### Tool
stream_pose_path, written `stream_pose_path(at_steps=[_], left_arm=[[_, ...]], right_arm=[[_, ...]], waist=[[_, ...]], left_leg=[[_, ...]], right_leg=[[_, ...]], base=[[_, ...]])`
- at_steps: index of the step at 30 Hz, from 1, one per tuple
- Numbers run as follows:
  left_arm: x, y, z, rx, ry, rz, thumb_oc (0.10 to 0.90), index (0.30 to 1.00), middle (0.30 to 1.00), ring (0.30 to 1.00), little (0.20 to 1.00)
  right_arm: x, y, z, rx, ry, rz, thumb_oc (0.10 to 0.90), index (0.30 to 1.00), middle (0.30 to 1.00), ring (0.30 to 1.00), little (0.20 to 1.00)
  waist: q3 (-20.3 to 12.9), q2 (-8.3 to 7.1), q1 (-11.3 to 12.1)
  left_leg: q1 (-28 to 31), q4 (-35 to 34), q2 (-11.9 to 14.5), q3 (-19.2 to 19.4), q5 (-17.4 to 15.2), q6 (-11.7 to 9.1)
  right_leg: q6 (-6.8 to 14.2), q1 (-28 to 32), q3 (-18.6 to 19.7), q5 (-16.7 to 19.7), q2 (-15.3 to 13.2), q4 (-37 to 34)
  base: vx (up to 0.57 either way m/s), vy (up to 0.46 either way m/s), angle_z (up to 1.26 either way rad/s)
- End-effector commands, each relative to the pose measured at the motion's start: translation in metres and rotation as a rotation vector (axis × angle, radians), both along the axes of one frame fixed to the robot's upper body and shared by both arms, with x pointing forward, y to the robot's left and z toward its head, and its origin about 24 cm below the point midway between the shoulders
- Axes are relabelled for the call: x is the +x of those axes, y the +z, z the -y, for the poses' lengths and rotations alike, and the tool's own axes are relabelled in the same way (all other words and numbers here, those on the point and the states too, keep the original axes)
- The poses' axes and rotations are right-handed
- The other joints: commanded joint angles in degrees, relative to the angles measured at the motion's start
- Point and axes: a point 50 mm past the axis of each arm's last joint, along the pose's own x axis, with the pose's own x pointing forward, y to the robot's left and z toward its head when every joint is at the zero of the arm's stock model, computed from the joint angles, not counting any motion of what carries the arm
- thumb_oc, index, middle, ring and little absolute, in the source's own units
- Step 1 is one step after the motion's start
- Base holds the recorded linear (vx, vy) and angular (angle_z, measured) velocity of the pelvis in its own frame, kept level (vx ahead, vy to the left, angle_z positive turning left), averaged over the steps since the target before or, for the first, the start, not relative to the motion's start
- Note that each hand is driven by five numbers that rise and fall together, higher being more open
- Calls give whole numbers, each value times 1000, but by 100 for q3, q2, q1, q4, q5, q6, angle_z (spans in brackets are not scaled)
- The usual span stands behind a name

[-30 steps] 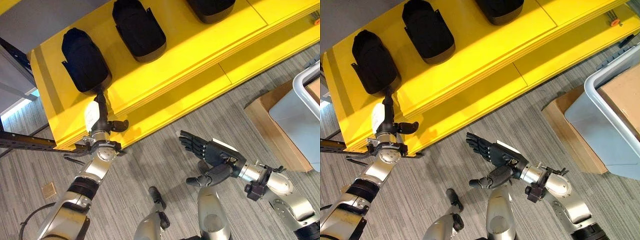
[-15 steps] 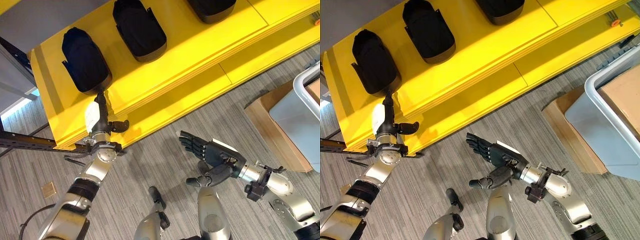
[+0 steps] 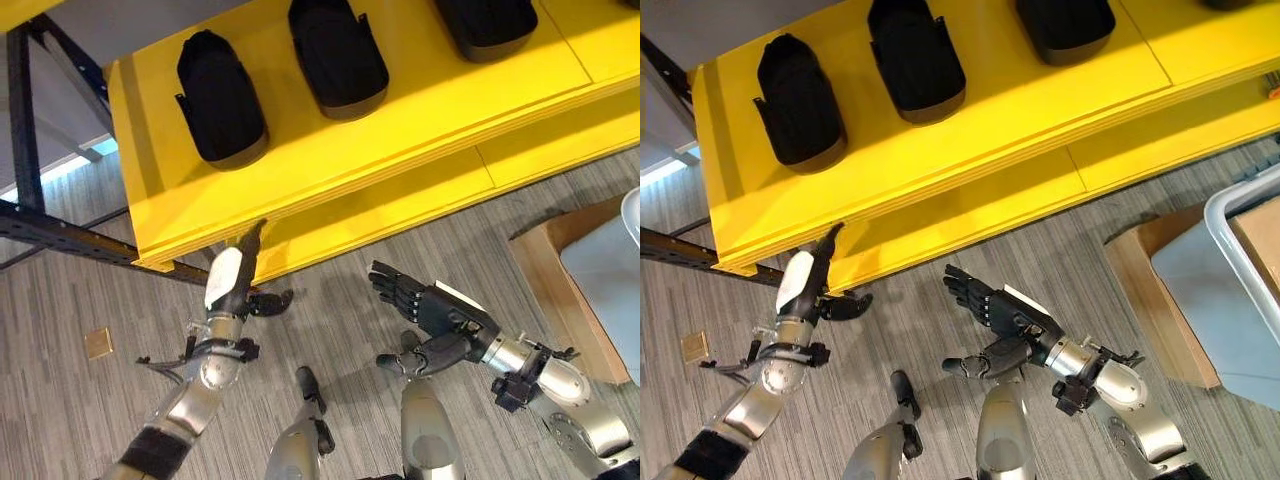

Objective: Move parts from the plastic box to the shelf.

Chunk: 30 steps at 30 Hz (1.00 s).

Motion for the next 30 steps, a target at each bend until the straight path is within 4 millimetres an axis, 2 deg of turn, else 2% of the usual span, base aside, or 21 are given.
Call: stream_pose_path(at_steps=[1,2,4,6,8,9,10,11,15,17,22,30], left_arm=[[-12,46,-3,-27,-251,159,900,1000,1000,1000,1000],[-17,42,0,-78,-294,132,900,1000,1000,1000,1000],[-35,36,5,-367,-443,16,900,1000,1000,1000,1000],[-48,25,11,-568,-567,-98,900,1000,1000,1000,1000],[-58,12,17,-747,-641,-197,900,1000,1000,1000,1000],[-62,2,21,-867,-665,-261,900,1000,1000,1000,1000],[-63,0,23,-902,-669,-275,900,1000,1000,1000,1000],[-68,-7,31,-1034,-717,-318,900,1000,1000,1000,1000],[-72,-13,33,-1148,-743,-346,900,1000,1000,1000,1000],[-73,-11,29,-1148,-738,-306,900,1000,1000,1000,1000],[-70,0,21,-1171,-710,-227,900,1000,1000,1000,1000],[-70,5,13,-1159,-677,-241,900,1000,1000,1000,1000]], right_arm=[[-11,32,-7,209,21,184,900,1000,1000,1000,1000],[-12,30,-4,220,15,171,900,1000,1000,1000,1000],[-18,22,5,295,-38,115,900,1000,1000,1000,1000],[-24,12,10,331,-91,73,900,1000,1000,1000,1000],[-28,-2,12,376,-128,23,900,1000,1000,1000,1000],[-29,-9,14,400,-157,-8,900,1000,1000,1000,1000],[-29,-11,14,403,-171,-16,900,1000,1000,1000,1000],[-27,-21,16,420,-230,-58,900,1000,1000,1000,1000],[-27,-37,18,408,-337,-136,900,1000,1000,1000,1000],[-30,-39,19,385,-358,-143,900,1000,1000,1000,1000],[-34,-38,22,374,-364,-141,900,1000,1000,1000,1000],[-36,-33,21,357,-358,-140,900,1000,1000,1000,1000]], waist=[[-540,-352,164],[-611,-361,183],[-897,-402,252],[-1199,-445,297],[-1523,-507,313],[-1664,-541,322],[-1703,-551,328],[-1887,-588,366],[-2096,-632,389],[-2148,-642,385],[-2243,-675,394],[-2286,-676,439]], left_leg=[[-38,760,-180,-154,-1036,339],[12,714,-163,-152,-1011,324],[257,483,-84,-170,-919,275],[460,224,-8,-183,-809,257],[648,-10,116,-165,-698,177],[705,-47,179,-157,-689,151],[724,-47,198,-163,-700,137],[821,-47,260,-155,-756,111],[965,-47,249,-93,-844,115],[1007,-47,253,-85,-866,120],[1104,-47,209,-56,-920,154],[1177,-47,178,-70,-956,176]], right_leg=[[-607,319,-797,-794,260,235],[-589,366,-823,-756,247,181],[-506,619,-941,-611,181,-89],[-437,818,-1002,-450,145,-386],[-375,1012,-1040,-320,138,-663],[-342,1115,-1074,-250,135,-802],[-333,1160,-1090,-237,135,-851],[-304,1278,-1138,-244,133,-923],[-311,1400,-1134,-284,173,-923],[-321,1437,-1126,-296,188,-923],[-330,1528,-1117,-320,207,-923],[-321,1622,-1164,-342,184,-923]], base=[[59,-18,18],[89,-4,14],[145,0,19],[168,-12,14],[176,-6,11],[122,-1,9],[123,9,2],[128,11,-1],[100,28,0],[85,44,-5],[82,25,-3],[67,13,-1]])
